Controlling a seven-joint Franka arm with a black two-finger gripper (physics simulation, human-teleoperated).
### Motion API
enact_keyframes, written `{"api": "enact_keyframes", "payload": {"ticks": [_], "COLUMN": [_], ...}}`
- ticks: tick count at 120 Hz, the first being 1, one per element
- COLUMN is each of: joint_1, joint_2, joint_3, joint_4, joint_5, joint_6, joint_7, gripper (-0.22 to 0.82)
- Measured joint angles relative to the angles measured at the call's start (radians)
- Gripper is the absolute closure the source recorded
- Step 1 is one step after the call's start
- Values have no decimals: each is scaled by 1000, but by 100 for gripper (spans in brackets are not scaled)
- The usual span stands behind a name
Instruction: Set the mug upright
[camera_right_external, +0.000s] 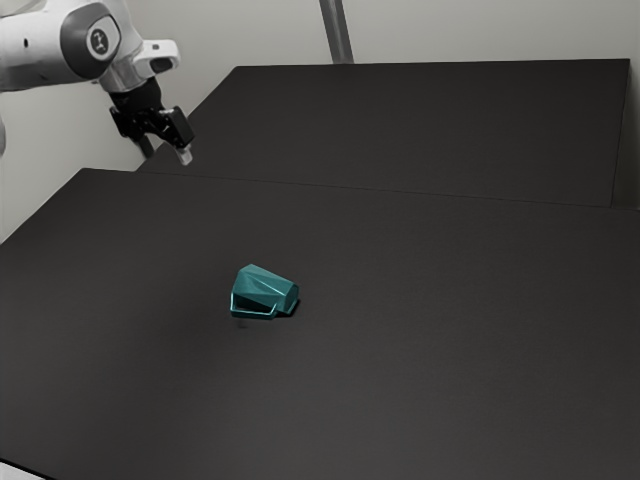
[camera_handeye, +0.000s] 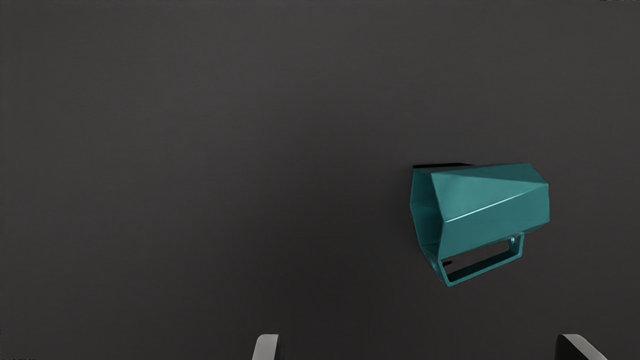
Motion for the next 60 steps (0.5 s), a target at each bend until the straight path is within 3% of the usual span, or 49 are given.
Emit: {"api": "enact_keyframes", "payload": {"ticks": [32,48,60], "joint_1": [-2,-1,-27], "joint_2": [-21,-125,-154], "joint_3": [19,29,76], "joint_4": [-45,-211,-286], "joint_5": [-1,-7,-48], "joint_6": [25,92,143], "joint_7": [-34,-80,-123], "gripper": [0,0,0]}}
